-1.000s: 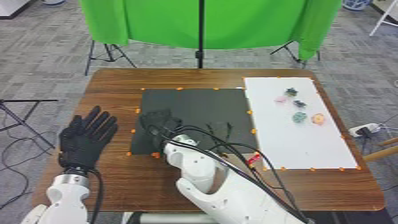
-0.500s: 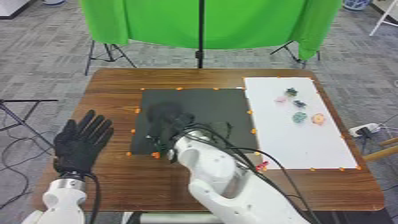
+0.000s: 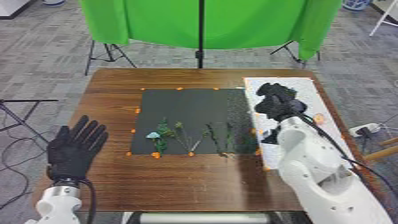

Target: Arrange flowers

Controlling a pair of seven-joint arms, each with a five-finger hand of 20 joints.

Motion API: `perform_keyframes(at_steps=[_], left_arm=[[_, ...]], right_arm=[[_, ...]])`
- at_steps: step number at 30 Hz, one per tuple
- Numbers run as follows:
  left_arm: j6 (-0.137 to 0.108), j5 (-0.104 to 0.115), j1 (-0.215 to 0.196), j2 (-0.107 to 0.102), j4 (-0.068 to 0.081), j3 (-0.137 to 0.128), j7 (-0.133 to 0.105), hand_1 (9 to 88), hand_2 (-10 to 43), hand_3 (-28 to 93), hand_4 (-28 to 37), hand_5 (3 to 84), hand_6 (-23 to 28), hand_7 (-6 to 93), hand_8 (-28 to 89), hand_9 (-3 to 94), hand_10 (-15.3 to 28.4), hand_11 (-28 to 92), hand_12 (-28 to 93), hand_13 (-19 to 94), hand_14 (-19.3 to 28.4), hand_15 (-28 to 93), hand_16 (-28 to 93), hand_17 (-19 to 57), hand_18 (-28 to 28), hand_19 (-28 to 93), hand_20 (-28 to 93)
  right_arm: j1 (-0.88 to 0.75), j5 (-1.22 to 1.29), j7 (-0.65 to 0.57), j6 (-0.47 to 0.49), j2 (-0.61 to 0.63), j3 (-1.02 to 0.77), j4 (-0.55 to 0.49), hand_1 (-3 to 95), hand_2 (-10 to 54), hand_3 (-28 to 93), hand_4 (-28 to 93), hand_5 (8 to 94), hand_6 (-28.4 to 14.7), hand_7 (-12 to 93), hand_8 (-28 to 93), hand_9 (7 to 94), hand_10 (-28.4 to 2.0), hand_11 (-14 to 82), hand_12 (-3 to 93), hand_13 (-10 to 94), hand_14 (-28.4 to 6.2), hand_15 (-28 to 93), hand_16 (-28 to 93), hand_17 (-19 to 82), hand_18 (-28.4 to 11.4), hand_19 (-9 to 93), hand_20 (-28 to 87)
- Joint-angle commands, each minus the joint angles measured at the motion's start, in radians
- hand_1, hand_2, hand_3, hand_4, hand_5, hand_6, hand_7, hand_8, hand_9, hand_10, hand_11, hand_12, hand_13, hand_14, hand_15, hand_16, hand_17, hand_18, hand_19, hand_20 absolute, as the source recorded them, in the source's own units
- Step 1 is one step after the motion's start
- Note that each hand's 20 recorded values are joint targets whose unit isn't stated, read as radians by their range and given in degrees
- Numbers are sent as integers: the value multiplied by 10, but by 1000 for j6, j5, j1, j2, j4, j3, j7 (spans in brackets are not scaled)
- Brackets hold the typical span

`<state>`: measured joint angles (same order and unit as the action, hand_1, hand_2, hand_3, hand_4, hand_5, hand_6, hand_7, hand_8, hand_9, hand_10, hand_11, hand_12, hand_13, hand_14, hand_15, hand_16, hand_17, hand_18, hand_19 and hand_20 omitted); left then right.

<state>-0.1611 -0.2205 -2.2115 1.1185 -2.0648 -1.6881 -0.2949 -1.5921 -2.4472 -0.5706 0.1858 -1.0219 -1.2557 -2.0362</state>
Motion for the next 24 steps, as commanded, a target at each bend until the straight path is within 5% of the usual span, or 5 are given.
perform_keyframes(at_steps=[1,4,7,24], left_arm=[[4,-5,-43,11,-5,-4,-3,262,134,772,-283,413,114,66,-80,344,169,182,90,259,176,347,-77,-84,166,409,143],[2,-8,-34,11,-3,5,-4,263,134,771,-283,413,114,66,-80,344,169,181,89,259,176,346,-77,-84,166,409,143],[7,-35,-33,10,-3,8,2,263,135,771,-283,413,114,65,-81,344,168,181,90,259,176,346,-76,-84,166,409,143],[-4,-20,-36,15,-7,20,-3,268,136,776,-283,417,115,68,-81,344,170,183,90,259,177,348,-77,-84,165,409,143]], right_arm=[[-131,-48,-62,-15,100,-151,38,449,-95,849,-283,513,-64,130,-119,496,-187,151,152,464,-167,694,201,303,-260,932,606],[-86,-65,-59,-39,106,-126,87,448,-95,855,-283,488,-64,125,-117,478,-184,143,150,460,-165,679,187,303,-260,932,608],[-76,-84,-36,-50,118,-127,96,452,-95,853,-283,483,-64,125,-118,468,-179,134,147,459,-163,668,177,300,-261,932,606],[-26,-44,-1,19,148,-108,207,462,-95,863,-283,485,-50,142,-125,453,-168,130,146,459,-157,643,155,297,-261,932,587]])
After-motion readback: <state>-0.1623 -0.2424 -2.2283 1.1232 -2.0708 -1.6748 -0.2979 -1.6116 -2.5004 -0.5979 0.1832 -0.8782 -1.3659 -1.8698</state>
